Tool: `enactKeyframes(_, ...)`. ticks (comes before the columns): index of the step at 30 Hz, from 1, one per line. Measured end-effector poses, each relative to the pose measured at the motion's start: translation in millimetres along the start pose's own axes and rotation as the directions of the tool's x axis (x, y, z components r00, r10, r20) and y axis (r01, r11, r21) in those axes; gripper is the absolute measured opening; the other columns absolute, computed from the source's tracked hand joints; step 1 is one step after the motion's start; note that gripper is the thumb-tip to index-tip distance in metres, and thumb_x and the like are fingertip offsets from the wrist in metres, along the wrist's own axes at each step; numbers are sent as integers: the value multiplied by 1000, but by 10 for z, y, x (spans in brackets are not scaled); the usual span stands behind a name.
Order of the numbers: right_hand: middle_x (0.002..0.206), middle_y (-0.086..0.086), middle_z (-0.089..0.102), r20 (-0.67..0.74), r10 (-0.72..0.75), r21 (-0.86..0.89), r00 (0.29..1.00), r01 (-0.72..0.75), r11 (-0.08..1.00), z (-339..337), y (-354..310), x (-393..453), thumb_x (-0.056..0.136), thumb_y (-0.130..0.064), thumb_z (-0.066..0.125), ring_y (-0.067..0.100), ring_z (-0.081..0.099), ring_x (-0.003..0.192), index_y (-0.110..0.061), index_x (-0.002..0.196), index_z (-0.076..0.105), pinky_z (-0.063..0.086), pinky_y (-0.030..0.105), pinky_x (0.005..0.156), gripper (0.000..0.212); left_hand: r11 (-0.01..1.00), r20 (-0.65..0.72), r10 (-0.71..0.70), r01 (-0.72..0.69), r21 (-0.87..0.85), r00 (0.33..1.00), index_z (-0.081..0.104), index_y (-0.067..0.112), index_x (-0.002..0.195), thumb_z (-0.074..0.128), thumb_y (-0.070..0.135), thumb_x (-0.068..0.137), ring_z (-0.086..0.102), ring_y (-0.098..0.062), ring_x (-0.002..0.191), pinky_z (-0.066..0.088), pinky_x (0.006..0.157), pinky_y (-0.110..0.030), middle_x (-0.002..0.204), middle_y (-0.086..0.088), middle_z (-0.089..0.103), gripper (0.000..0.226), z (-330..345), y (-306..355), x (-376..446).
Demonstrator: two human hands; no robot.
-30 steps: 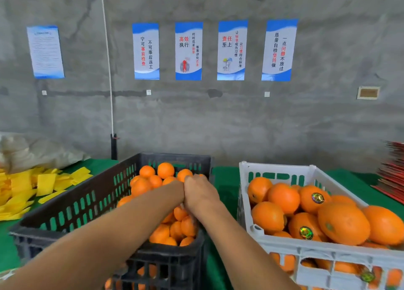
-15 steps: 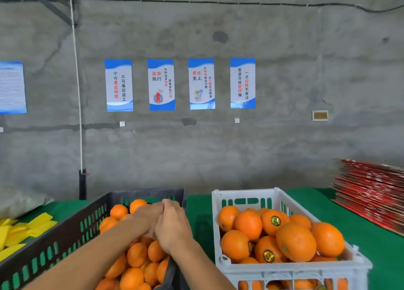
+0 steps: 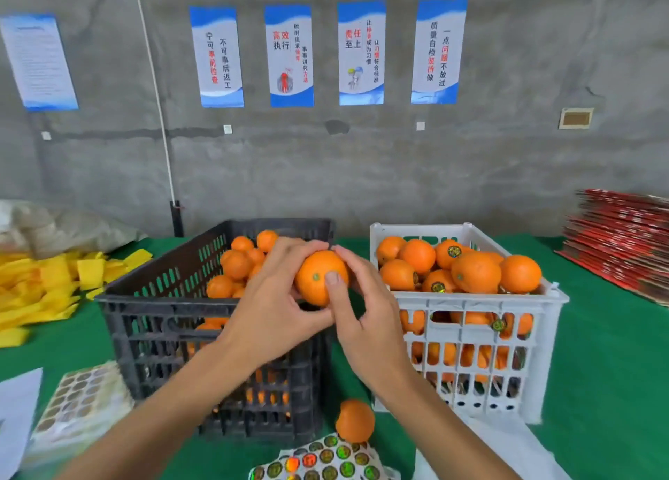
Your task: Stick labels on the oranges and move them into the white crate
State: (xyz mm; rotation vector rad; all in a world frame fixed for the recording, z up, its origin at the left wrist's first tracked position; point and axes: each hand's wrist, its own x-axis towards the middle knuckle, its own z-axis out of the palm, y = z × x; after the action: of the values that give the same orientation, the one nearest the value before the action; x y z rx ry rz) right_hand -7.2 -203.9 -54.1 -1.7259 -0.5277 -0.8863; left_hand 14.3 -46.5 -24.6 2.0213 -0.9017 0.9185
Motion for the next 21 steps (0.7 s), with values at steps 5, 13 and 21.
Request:
enactKeyframes(5,143,-19,52,130,87,-19,988,-85,996,-130,206,-690,104,-44,55,7,51,134,-32,145,52,44,17,106,43,995,50,-72,75,-67,996,54,32,140,84,41,82,56,-11,126,54,87,-17,136,11,48,66,254,35,-748)
enactKeyframes(13,118,-19,70,471,242,-156,848,-190,969,-384,837,-1640,103,-29,60,5,66,112,-24,122,73,54,33,96,22,795,246,-533,578,-181,810,53,48,131,81,56,77,59,-4,117,58,87,-25,126,25,53,61,691,-131,-2106)
enactKeyframes(21,151,-33,41,727,327,-348,604,-87,934,-442,982,-1865,87,-74,62,-10,30,142,-36,144,56,27,24,120,69,617,246,-690,732,-289,680,54,38,134,66,65,81,65,-5,111,56,91,-26,125,16,65,61,727,-178,-2266)
